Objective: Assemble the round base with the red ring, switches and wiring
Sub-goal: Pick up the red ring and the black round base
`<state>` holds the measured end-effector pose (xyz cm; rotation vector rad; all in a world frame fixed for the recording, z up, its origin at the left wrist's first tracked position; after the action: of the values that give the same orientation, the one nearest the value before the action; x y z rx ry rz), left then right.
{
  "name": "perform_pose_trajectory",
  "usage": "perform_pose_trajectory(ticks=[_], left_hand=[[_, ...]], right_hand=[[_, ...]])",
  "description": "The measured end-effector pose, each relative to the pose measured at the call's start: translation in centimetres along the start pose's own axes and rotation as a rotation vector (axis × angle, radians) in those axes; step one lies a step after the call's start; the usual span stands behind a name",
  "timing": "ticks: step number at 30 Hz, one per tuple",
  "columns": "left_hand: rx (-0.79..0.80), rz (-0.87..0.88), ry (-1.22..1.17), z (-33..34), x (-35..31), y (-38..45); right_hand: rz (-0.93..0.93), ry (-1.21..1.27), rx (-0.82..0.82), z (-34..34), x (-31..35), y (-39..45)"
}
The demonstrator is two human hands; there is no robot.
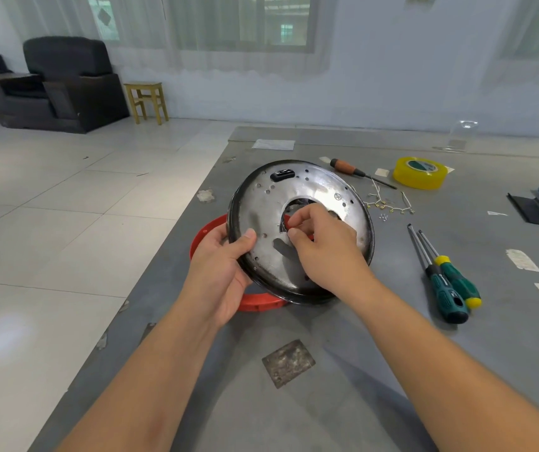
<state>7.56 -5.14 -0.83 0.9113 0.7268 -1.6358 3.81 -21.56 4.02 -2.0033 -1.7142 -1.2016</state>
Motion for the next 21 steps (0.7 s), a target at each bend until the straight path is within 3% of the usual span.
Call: perform_pose_trajectory(ticks=[7,12,16,18,21], left_hand=[[-0.038,-0.028,-0.027,0.1,-0.2,-0.4],[-0.069,-0.017,-0.09,-0.4,-0.8,-0.7],[-0.099,-0.011,-0.205,-1.2,-1.8,-0.5],[-0.104,-0.007,-0.221,-1.4,-1.8,-0.5],[-0.113,0.017,-0.233,-1.3,-1.6,-0.5]], right_hand=[[0.025,0.041,0.035,-0.3,0.0,0.3],[-0.319,-0.097,0.011,-0.9,0.8,-0.5],[-0.672,-0.498,-0.012,-0.6,0.5,-2.4],[-0.754,-0.601,-0.038,-0.3,-0.2,-2.7],[-0.775,-0.558,-0.165,-0.4,-0.5,-2.6]])
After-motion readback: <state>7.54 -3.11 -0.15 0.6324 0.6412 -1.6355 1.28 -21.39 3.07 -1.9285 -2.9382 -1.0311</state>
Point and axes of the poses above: each hand's wrist, its own y-axis towards the middle knuckle, its own z-axis out of the palm, x = y × z, the point moved 5 cm from there along y, towards the middle knuckle, and after that the axes turned 3 degrees about z, right-handed, at the moved point
